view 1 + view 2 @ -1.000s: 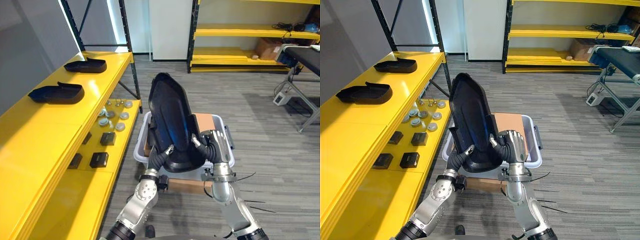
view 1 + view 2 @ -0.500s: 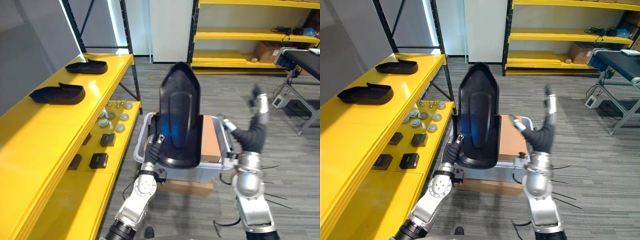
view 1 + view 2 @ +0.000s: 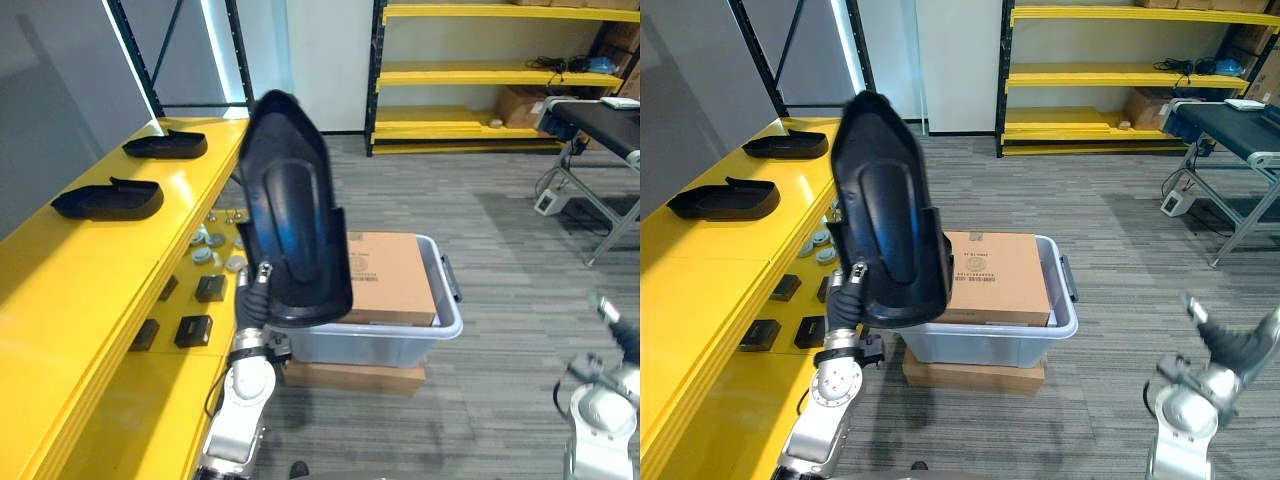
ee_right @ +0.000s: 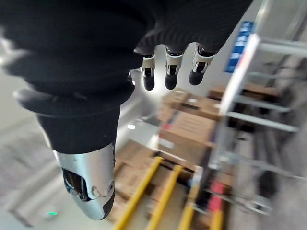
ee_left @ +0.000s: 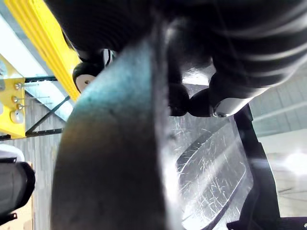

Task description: Walk over and take plastic housings, then place them on the shelf

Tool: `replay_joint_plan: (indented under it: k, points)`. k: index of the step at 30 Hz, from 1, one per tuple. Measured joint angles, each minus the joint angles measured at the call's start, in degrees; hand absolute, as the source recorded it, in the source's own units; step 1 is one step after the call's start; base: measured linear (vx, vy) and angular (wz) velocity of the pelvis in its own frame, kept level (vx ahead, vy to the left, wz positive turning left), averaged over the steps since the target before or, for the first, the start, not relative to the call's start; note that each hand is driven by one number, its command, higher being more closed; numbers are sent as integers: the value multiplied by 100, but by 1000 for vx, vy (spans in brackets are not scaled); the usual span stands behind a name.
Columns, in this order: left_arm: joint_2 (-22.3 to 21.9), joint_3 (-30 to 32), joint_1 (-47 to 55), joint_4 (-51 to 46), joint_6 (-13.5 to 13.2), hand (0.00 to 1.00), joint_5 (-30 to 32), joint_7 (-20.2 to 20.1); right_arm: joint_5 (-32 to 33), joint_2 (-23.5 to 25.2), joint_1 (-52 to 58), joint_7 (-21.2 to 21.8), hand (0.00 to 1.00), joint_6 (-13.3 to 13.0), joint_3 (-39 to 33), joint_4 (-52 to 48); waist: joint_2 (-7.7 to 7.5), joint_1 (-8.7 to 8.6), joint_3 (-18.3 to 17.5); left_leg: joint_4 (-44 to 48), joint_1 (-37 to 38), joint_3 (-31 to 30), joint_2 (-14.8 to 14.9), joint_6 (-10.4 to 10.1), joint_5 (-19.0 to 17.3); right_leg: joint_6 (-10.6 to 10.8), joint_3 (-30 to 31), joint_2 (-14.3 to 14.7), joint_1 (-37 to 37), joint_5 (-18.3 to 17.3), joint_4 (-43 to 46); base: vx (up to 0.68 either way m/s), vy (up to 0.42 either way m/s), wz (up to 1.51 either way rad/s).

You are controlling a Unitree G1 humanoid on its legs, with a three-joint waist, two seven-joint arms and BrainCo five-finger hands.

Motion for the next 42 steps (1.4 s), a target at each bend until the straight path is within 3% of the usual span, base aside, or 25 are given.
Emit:
replay_joint_plan:
  k: [4, 7, 14, 17, 18, 20, 21, 22, 24, 25, 27, 29, 30, 31, 32, 33, 34, 36, 39, 40, 41, 42]
  points:
    - [-38, -12, 227, 0, -48, 100, -160, -147, 368, 336, 243, 523, 0, 12, 247, 1299, -12, 1, 13, 0, 6, 2, 7, -40, -47, -9, 11, 4, 4, -50, 90, 0, -1, 2]
    - [-37, -44, 402, 0, -83, 100, -200, -261, 420, 517, 364, 837, 0, 96, 540, 1634, -53, 7, 47, -1, 100, 4, -15, -16, -63, -8, 7, -2, 76, -196, 203, -5, -2, 5]
    - [-35, -58, 464, 1, -117, 100, -263, -350, 228, 521, 151, 1123, 0, 149, 1276, 1978, -156, 67, 132, -1, 73, -143, -109, 33, -105, 15, 0, -29, 121, -360, 319, 11, 10, 18]
    - [-30, -183, 303, 1, -139, 100, -278, -358, -138, 388, -176, 1121, 0, 226, 1566, 2466, -201, 50, 273, 2, -282, -179, -206, -44, -252, 5, -474, -131, -40, -525, 641, 16, 3, 89]
    - [-15, -210, 238, 3, -143, 100, -281, -360, -172, 394, -257, 1114, 0, 235, 1564, 2576, -366, 46, 316, 4, -333, -29, -237, -13, -397, -9, -629, -223, -27, -540, 616, -29, 47, 146]
    - [9, -322, 42, 42, -149, 100, -292, -350, -287, 414, -380, 1093, 0, 247, 1564, 2822, -483, 55, 494, 425, -559, 812, -204, 307, -589, -5, -1126, -507, 11, -551, 586, -10, 66, 140]
    - [-33, -447, -82, 39, -159, 100, -321, -347, -400, 322, -474, 1083, 0, 269, 1563, 2888, -379, 49, 587, 948, -767, 1642, -67, 581, -827, 108, -1572, -556, 126, -621, 623, 85, 49, 195]
    - [-94, -481, -140, 41, -186, 100, -322, -349, -467, 220, -513, 1082, 0, 305, 1562, 2899, -248, -1, 621, 987, -807, 2217, 59, 693, -840, 168, -1920, -549, 289, -663, 661, 128, 44, 197]
    - [-67, -530, -244, 44, -192, 100, -330, -345, -593, 220, -525, 1081, 0, 359, 1566, 2900, -304, -24, 653, 1148, -828, 2986, 140, 868, -959, 319, -2497, -682, 518, -455, 573, 166, 71, 194]
    - [-50, -537, -340, 41, -218, 100, -350, -340, -603, 186, -591, 1081, 0, 383, 1568, 2900, -257, 22, 653, 1353, -835, 3537, 296, 883, -961, 388, -2897, -747, 673, -506, 601, 160, 77, 174]
    - [-85, -565, -416, 37, -245, 100, -389, -326, -607, 75, -814, 1081, 0, 399, 1569, 2897, -268, 22, 683, 1678, -939, 3498, 276, 910, -926, 535, -3382, -903, 911, -630, 731, 176, 44, 140]
    - [-76, -610, -435, 37, -244, 100, -478, -325, -629, 67, -1111, 1082, 0, 381, 1570, 2869, -269, 55, 687, 2067, -1077, 3209, 186, 957, -1223, 481, -3674, -1065, 1027, -663, 1071, 174, 68, 101]
    - [-80, -680, -451, 36, -243, 100, -498, -326, -657, 43, -1308, 1082, 0, 383, 1572, 2865, -294, 60, 725, 2269, -1088, 3067, 149, 959, -1430, 445, -3729, -1287, 963, -682, 1680, 115, 112, 70]
    - [-66, -735, -495, 37, -239, 100, -496, -332, -722, 28, -1414, 1085, 0, 387, 1585, 2813, -269, 48, 726, 2378, -963, 2928, 41, 971, -1600, 236, -3571, -1636, 821, -663, 2581, 148, 164, 63]
    - [-49, -823, -526, 40, -238, 100, -496, -333, -772, 46, -1427, 1085, 0, 387, 1641, 2778, -289, 52, 740, 2409, -896, 2851, -11, 963, -1672, 22, -3305, -1783, 670, -653, 3072, 191, 187, 56]
    - [-5, -869, -605, 39, -240, 100, -492, -331, -821, 89, -1438, 1089, 0, 386, 1853, 2686, -325, 50, 773, 2426, -766, 2718, -79, 921, -1767, -127, -2488, -1752, 252, -864, 3817, 203, 162, 54]
    - [-3, -882, -693, 49, -240, 100, -490, -318, -822, 104, -1440, 1097, 0, 380, 2082, 2661, -338, 37, 853, 2410, -613, 2590, -138, 928, -1827, -90, -1837, -1549, -85, -1115, 4179, 171, 111, 57]
    - [-7, -912, -763, 79, -241, 100, -485, -296, -818, 109, -1409, 1093, 0, 397, 2202, 2639, -328, 5, 898, 2380, -480, 2364, -245, 897, -1878, -80, -1384, -1275, -375, -1380, 4109, 136, 73, 63]
    - [-12, -943, -885, 152, -246, 100, -477, -194, -823, 93, -1284, 1086, 0, 399, 2212, 2509, -306, -168, 923, 2383, -380, 1868, -438, 888, -1912, -72, -197, -624, -949, -1559, 3144, 178, 12, 92]
    - [-12, -967, -974, 253, -248, 100, -475, -189, -824, 91, -1204, 1083, 0, 400, 2212, 2469, -285, -182, 932, 2413, -369, 1726, -454, 884, -1909, -20, 230, -422, -1012, -1530, 2824, 153, -74, 137]
    - [14, -1067, -1096, 398, -247, 100, -469, -103, -830, 119, -1027, 1073, 0, 401, 2227, 2466, -364, -200, 920, 2475, -401, 1422, -589, 877, -1918, 191, 523, -311, -1005, -1255, 2258, 132, -138, 117]
    - [32, -1110, -1127, 418, -248, 100, -469, -87, -827, 150, -967, 1058, 0, 399, 2225, 2467, -431, -199, 908, 2500, -398, 1346, -656, 877, -1934, 236, 541, -355, -1010, -1038, 2116, 111, -164, 122]
